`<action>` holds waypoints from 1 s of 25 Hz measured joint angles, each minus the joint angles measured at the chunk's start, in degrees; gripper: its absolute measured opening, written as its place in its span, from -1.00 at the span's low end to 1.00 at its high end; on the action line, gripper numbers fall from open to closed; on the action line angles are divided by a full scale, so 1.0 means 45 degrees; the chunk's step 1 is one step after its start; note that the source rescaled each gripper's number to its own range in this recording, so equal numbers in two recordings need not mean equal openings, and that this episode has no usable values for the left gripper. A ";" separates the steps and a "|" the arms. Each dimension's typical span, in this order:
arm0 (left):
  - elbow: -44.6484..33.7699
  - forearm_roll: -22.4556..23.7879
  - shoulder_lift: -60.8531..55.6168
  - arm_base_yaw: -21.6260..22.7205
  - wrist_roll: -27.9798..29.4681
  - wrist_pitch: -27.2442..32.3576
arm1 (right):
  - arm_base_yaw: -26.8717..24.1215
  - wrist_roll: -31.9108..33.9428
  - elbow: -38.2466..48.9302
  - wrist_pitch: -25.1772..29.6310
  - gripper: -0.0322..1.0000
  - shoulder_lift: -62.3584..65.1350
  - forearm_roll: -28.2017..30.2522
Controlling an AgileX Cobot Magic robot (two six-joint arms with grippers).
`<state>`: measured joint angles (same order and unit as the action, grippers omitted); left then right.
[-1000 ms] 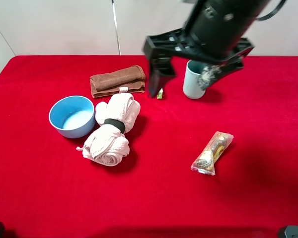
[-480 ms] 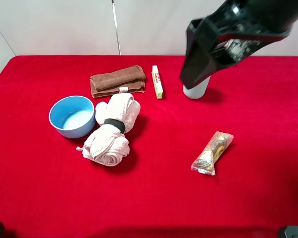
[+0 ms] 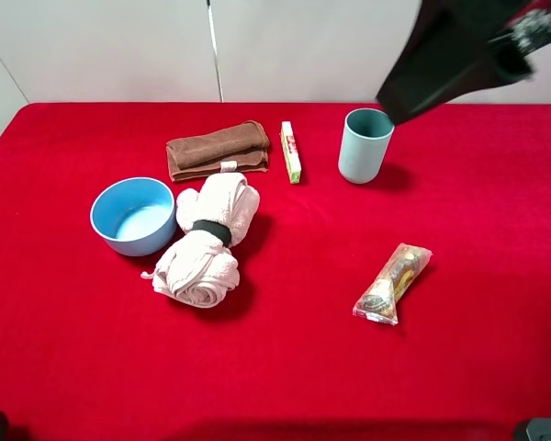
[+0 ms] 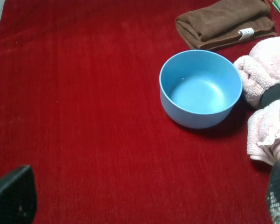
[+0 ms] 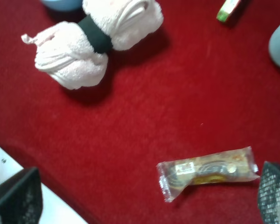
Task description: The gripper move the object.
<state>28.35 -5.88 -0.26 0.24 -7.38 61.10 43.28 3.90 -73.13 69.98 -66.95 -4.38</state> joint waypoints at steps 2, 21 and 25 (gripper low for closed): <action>0.0000 0.0000 0.0000 0.0000 0.0000 0.0000 | 0.0000 0.0000 0.0291 0.0000 0.99 0.0436 0.0172; 0.0000 0.0000 0.0000 0.0000 0.0000 0.0000 | -0.4290 -0.0014 0.5249 -0.2210 0.99 0.5714 0.0122; 0.0000 0.0000 0.0000 0.0000 0.0000 0.0000 | -0.6404 -0.0014 0.6201 -0.2778 0.99 0.7372 0.0094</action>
<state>28.35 -5.88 -0.26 0.24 -7.38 61.10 14.46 3.84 -45.23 57.48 -33.78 -3.96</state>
